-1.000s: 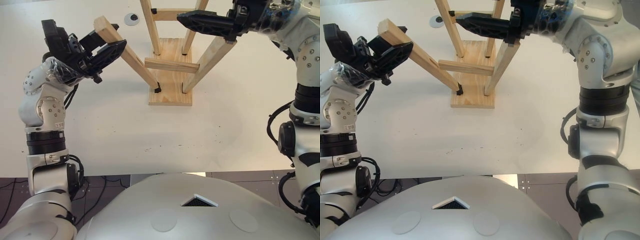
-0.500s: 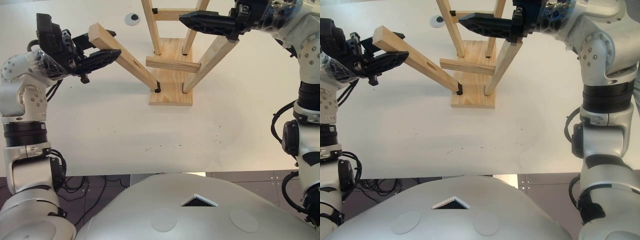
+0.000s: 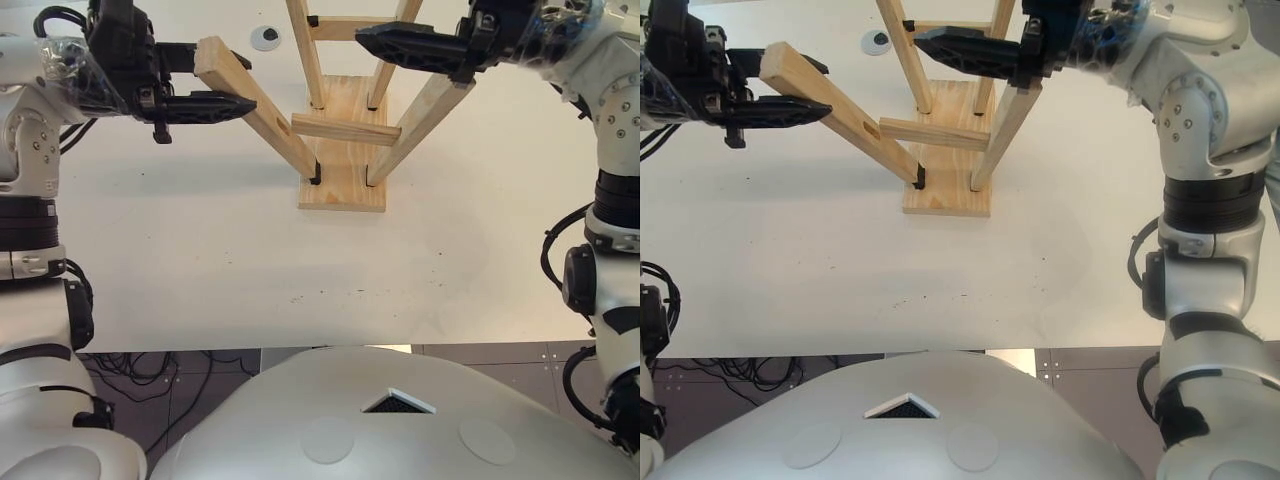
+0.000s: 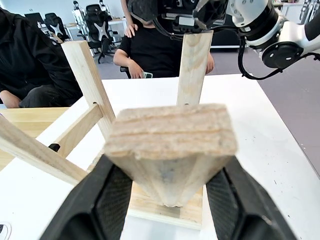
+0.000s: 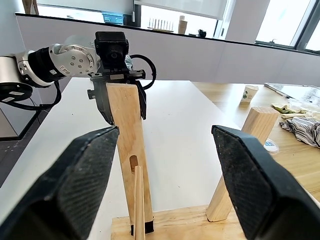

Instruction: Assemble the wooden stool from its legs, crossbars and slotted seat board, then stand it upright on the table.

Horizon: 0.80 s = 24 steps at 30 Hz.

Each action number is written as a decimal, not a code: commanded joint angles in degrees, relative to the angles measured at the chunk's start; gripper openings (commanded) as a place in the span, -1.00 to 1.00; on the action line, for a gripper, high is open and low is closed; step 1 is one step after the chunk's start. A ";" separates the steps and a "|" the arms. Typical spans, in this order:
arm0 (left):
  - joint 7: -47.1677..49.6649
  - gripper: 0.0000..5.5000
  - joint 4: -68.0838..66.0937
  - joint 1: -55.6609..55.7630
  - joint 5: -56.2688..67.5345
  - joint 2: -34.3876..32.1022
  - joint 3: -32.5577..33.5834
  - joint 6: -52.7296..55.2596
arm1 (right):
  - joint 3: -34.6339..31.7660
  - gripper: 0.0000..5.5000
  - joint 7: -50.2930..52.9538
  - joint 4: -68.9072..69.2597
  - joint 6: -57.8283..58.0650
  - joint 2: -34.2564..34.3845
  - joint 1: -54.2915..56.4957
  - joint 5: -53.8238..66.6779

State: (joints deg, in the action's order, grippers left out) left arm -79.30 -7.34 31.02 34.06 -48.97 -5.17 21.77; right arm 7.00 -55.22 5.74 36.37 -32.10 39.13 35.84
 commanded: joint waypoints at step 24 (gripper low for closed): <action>-4.30 -0.27 1.20 5.42 -10.13 -4.64 -9.80 8.72 | 5.53 0.24 2.86 -1.79 3.59 1.46 -9.74 -1.96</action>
State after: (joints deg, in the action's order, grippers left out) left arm -82.73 -4.87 38.14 28.00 -53.91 -10.70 29.22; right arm 6.97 -52.43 7.20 35.29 -31.98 37.79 36.77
